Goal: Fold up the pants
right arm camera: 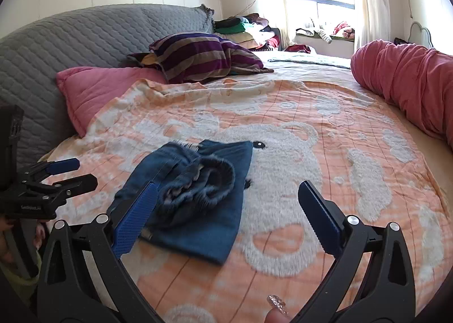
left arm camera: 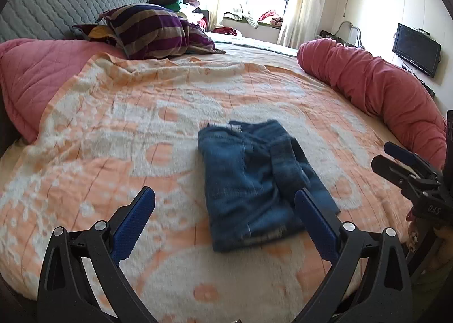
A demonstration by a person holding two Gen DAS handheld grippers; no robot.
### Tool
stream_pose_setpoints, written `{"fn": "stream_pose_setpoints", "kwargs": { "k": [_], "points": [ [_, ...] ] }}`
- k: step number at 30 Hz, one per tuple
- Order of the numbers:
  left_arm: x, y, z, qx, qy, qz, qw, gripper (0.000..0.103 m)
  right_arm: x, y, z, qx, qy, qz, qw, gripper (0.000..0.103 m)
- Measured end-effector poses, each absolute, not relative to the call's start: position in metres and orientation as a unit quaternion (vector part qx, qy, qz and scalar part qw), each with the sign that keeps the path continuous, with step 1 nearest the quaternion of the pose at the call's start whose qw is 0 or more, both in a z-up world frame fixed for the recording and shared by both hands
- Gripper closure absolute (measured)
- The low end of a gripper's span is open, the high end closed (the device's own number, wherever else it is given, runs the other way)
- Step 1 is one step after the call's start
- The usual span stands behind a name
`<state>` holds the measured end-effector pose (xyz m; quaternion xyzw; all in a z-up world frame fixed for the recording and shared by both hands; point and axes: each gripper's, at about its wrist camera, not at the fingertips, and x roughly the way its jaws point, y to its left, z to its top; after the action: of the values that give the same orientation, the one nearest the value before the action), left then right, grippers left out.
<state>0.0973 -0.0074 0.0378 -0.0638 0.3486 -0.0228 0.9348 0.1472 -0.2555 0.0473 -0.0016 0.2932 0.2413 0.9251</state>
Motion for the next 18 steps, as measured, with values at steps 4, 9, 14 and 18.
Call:
{"fn": "stream_pose_setpoints", "kwargs": {
  "k": [4,9,14,18],
  "points": [
    [0.081,-0.009,0.031,-0.064,0.358,-0.024,0.931,0.004,0.131,-0.255,0.048,-0.012,0.292,0.243,0.925,0.009],
    [0.062,-0.012,0.02,-0.05,0.368,-0.015,0.929,0.004,0.113,-0.256,0.045,-0.019,0.299,0.241,0.923,0.009],
    [0.046,-0.01,0.011,-0.059,0.374,-0.01,0.925,0.004,0.1,-0.261,0.037,-0.009,0.31,0.227,0.923,0.009],
    [0.04,-0.012,0.004,-0.06,0.383,-0.009,0.922,0.004,0.089,-0.266,0.028,-0.017,0.316,0.21,0.925,0.009]
  ]
}}
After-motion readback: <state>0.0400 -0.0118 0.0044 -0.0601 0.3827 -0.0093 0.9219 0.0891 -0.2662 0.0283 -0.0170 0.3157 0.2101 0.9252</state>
